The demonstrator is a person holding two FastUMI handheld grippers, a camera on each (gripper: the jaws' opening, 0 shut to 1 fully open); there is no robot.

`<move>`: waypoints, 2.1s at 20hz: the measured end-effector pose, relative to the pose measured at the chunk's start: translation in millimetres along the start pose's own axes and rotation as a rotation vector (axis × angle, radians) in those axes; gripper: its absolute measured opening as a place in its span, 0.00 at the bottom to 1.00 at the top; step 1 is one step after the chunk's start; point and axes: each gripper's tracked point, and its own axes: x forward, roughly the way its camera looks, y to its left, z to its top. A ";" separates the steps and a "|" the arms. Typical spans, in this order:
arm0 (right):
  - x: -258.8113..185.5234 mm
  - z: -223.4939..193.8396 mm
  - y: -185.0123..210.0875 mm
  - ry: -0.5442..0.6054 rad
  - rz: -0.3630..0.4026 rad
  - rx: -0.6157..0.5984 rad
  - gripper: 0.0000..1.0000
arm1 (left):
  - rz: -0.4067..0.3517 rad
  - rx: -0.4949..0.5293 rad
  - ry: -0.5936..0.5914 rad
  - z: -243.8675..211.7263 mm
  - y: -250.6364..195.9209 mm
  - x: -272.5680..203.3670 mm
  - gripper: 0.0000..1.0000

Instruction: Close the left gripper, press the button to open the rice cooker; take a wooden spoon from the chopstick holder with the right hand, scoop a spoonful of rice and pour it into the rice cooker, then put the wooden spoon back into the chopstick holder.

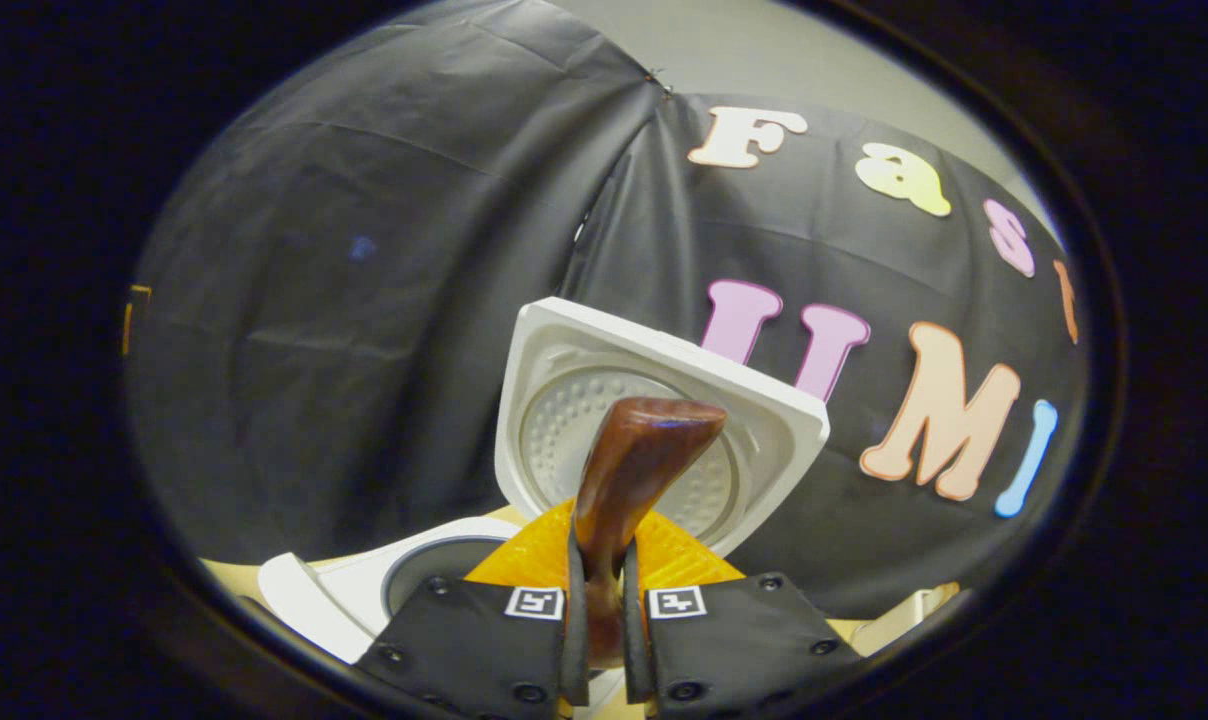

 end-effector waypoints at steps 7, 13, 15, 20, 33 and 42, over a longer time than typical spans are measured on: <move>-6.9 5.5 -6.2 -0.016 0.025 0.046 0.16 | -0.027 0.016 -0.018 10.3 -15.7 2.9 0.92; -35.7 10.2 -48.2 0.026 0.054 0.372 0.17 | -0.077 0.041 -0.046 24.9 -42.2 10.8 0.93; -51.4 5.2 -75.1 0.035 0.032 0.437 0.17 | -0.102 0.044 -0.051 26.9 -56.2 14.5 0.93; -97.9 -13.7 -145.0 0.042 -0.045 0.497 0.17 | -0.165 0.041 -0.066 33.1 -99.2 26.4 0.93; -237.4 -129.8 -332.1 0.141 -0.378 0.547 0.17 | -0.302 0.067 -0.085 42.0 -211.1 42.8 0.92; -309.9 -224.0 -398.9 0.237 -0.522 0.582 0.16 | -0.323 0.080 -0.086 41.2 -262.6 40.3 0.95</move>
